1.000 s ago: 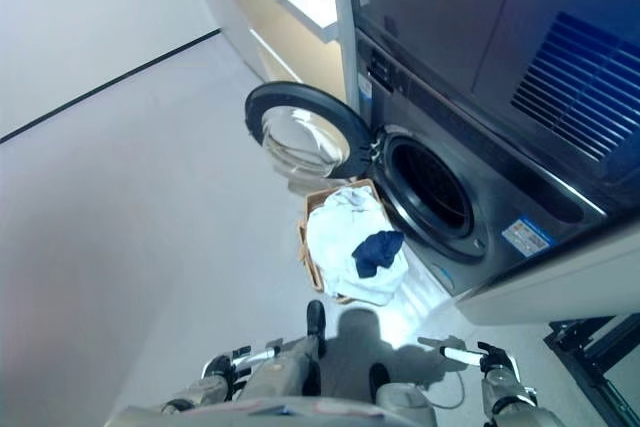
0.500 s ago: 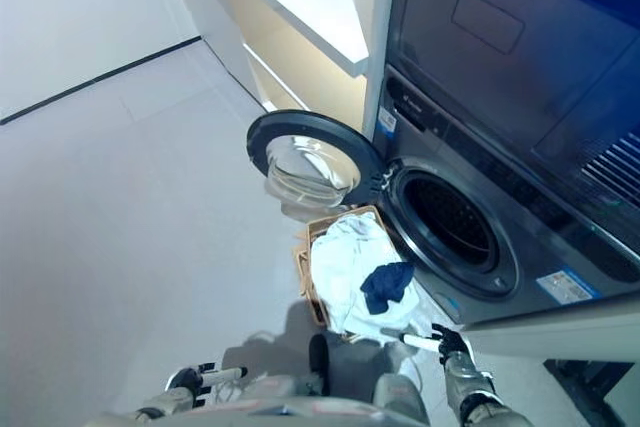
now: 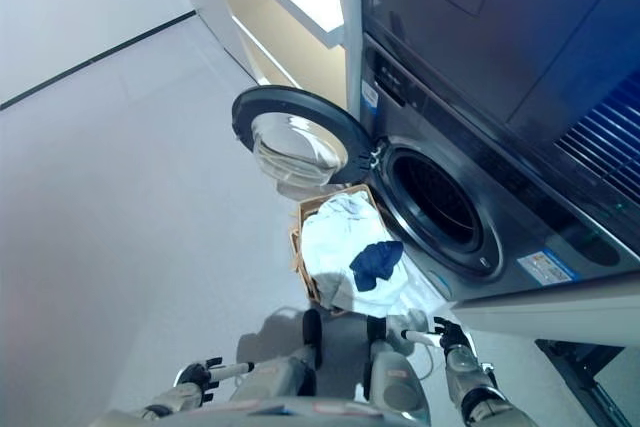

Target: Put the clothes in the basket into the washing machine.

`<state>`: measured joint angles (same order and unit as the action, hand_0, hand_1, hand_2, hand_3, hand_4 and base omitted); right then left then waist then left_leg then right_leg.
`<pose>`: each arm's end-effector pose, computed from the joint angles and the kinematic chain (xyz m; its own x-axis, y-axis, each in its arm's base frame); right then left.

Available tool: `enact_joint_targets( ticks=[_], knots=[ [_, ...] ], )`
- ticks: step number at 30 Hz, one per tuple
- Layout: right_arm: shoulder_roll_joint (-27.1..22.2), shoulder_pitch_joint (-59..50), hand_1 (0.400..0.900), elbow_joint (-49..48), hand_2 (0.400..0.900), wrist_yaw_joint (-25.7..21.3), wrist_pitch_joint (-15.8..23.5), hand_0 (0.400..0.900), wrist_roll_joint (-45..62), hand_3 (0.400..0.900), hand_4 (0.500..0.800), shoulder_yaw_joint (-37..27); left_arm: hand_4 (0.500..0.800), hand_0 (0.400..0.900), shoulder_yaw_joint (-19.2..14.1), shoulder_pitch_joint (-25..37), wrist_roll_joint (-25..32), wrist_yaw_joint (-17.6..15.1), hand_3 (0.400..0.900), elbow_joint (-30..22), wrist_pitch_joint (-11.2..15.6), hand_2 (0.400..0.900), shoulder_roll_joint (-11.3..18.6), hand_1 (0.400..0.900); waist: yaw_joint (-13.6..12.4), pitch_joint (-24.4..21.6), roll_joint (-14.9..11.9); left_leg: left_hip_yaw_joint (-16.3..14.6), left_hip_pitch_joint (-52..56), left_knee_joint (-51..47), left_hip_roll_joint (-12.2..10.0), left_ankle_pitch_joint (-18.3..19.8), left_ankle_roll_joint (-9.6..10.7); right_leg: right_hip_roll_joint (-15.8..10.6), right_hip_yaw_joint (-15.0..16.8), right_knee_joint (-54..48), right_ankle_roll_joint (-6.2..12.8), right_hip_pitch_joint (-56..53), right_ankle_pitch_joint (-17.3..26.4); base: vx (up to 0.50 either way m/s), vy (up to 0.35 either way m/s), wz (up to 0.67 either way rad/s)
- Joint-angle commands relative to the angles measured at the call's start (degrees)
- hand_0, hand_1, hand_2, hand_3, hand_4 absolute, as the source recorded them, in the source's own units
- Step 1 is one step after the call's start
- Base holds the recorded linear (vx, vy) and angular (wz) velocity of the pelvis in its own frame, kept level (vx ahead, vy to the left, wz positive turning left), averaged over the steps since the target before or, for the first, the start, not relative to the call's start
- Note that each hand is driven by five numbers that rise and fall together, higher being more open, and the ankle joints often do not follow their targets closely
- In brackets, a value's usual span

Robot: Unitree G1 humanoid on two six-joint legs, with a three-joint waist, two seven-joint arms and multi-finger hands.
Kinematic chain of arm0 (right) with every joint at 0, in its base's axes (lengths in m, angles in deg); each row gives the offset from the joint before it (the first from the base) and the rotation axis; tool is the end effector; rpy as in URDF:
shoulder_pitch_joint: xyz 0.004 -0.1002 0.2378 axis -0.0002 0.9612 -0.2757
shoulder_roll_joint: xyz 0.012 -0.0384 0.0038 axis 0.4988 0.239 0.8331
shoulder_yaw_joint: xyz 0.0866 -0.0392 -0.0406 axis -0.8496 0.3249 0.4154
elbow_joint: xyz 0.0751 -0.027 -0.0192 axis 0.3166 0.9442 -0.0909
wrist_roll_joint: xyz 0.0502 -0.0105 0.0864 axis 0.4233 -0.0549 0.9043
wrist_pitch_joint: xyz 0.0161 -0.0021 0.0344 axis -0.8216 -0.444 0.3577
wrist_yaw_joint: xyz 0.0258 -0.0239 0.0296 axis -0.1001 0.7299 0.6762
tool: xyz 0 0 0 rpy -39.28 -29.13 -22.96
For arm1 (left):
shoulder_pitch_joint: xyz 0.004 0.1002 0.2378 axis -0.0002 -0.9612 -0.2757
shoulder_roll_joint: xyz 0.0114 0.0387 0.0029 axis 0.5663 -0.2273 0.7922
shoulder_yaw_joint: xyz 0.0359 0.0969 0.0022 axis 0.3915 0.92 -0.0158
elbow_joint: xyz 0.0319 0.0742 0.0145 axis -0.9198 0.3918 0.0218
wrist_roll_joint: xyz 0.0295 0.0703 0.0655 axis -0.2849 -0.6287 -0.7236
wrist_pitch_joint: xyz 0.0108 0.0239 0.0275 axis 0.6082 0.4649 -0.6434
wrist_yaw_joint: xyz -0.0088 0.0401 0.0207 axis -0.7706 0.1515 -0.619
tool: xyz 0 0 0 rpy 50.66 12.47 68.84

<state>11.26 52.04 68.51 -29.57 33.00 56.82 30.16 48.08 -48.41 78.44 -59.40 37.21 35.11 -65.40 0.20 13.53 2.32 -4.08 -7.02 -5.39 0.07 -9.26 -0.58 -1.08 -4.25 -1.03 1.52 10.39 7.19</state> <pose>0.1284 -0.2292 -0.0980 0.4960 -0.3332 -0.8018 0.0617 0.9346 -0.3503 0.0884 0.2166 -0.1159 0.2940 0.3089 -0.9045 -0.0235 0.9484 0.3162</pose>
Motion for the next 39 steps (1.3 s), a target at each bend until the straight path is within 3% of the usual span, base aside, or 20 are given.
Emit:
enact_joint_targets(
  ticks=[1, 5, 11, 21, 24, 27, 29, 33, 39],
  knots=[
    [-5.1, -4.0, 0.900, -5.6, 0.900, -2.5, 1.1, 0.900, -0.9, 0.900, 0.800, 3.3, 0.800, 0.900, 2.2, 1.1, 2.0, -2.0, 0.900, -2.8, 0.2, 0.900, 0.2, 0.900, -0.6, 3.5, 0.7, 0.1, -7.4, 11.0, 1.7, 6.9, 1.5, -0.1, 1.3, 16.6, 1.23, 10.0, -10.0, -0.03, -0.185, 0.29],
    [-8.4, -9.2, 0.900, -11.7, 0.900, -3.5, 1.2, 0.900, -6.6, 0.900, 0.800, 8.6, 0.800, 0.900, 3.6, 2.6, 2.3, -3.2, 0.900, -5.0, 0.8, 0.900, 0.1, 0.900, -1.0, 5.3, 1.2, 0.9, -10.3, 11.4, 2.0, 5.9, 1.7, -0.2, 0.2, 19.4, 0.89, 13.2, -10.9, -0.02, -0.123, 0.25],
    [-14.6, -22.8, 0.900, -11.1, 0.900, -7.4, 1.3, 0.900, -18.1, 0.900, 0.800, 17.1, 0.800, 0.900, 5.0, 5.5, 4.3, -5.7, 0.900, -6.3, 2.4, 0.900, 0.6, 0.900, -1.7, 8.2, 1.4, 0.6, -16.3, 14.1, 2.2, 5.7, 1.5, -0.6, 0.5, 23.1, 0.87, 19.6, -11.1, -0.02, 0.000, 0.03],
    [-14.5, -36.9, 0.900, -3.8, 0.900, -11.0, 0.3, 0.900, -21.5, 0.900, 0.800, 23.5, 0.800, 0.900, 6.8, 12.1, 9.8, -8.3, 0.900, -9.3, 4.1, 0.900, 1.0, 0.900, -2.8, 12.2, 1.6, 0.3, -29.8, 24.5, 3.0, 8.4, 0.6, -1.9, 1.6, 30.2, 0.69, 30.7, -11.9, 0.00, 0.078, 0.06],
    [-15.0, -40.6, 0.900, -2.5, 0.900, -13.7, -0.3, 0.900, -24.2, 0.900, 0.800, 25.1, 0.800, 0.900, 7.2, 13.4, 10.7, -9.6, 0.900, -10.9, 4.9, 0.900, 1.2, 0.900, -3.1, 12.8, 1.6, 0.3, -34.7, 28.5, 3.1, 9.6, 0.4, -2.4, 2.0, 33.3, 0.60, 35.0, -12.3, 0.00, 0.072, 0.06],
    [-15.6, -45.2, 0.900, 0.3, 0.900, -19.3, -1.4, 0.900, -29.1, 0.900, 0.800, 27.1, 0.800, 0.900, 8.6, 15.4, 11.7, -11.3, 0.900, -13.7, 6.2, 0.900, 1.3, 0.900, -3.8, 13.4, 2.0, 0.1, -41.5, 35.1, 3.3, 11.8, 0.2, -3.1, 2.4, 38.6, 0.32, 41.1, -13.6, -0.01, 0.056, 0.07],
    [-16.2, -46.8, 0.900, 0.4, 0.900, -20.2, -1.4, 0.900, -28.5, 0.900, 0.800, 27.2, 0.800, 0.900, 8.7, 15.8, 12.2, -11.8, 0.900, -14.6, 6.4, 0.900, 1.5, 0.900, -4.1, 13.4, 2.3, -0.1, -43.9, 37.1, 3.4, 12.5, 0.2, -3.3, 2.6, 40.5, 0.27, 43.5, -14.1, -0.02, 0.038, 0.07],
    [-16.3, -48.8, 0.900, -0.9, 0.900, -19.8, -1.1, 0.900, -28.1, 0.900, 0.800, 28.1, 0.800, 0.900, 8.8, 15.9, 14.0, -11.5, 0.900, -16.4, 6.6, 0.900, 1.3, 0.900, -4.8, 13.2, 2.7, -0.3, -50.4, 42.8, 3.4, 14.3, 0.0, -3.9, 3.3, 45.8, 0.04, 49.8, -15.6, -0.01, 0.040, 0.08],
    [-13.1, -47.3, 0.900, -0.6, 0.900, -18.9, -1.2, 0.900, -28.1, 0.900, 0.800, 29.2, 0.800, 0.900, 8.3, 15.2, 15.0, -10.7, 0.900, -14.4, 5.5, 0.900, 0.4, 0.900, -5.3, 12.8, 2.6, -0.5, -56.6, 48.5, 4.1, 15.9, -0.5, -4.4, 3.6, 51.1, -0.43, 56.0, -17.3, 0.00, 0.026, 0.05]
  ],
)
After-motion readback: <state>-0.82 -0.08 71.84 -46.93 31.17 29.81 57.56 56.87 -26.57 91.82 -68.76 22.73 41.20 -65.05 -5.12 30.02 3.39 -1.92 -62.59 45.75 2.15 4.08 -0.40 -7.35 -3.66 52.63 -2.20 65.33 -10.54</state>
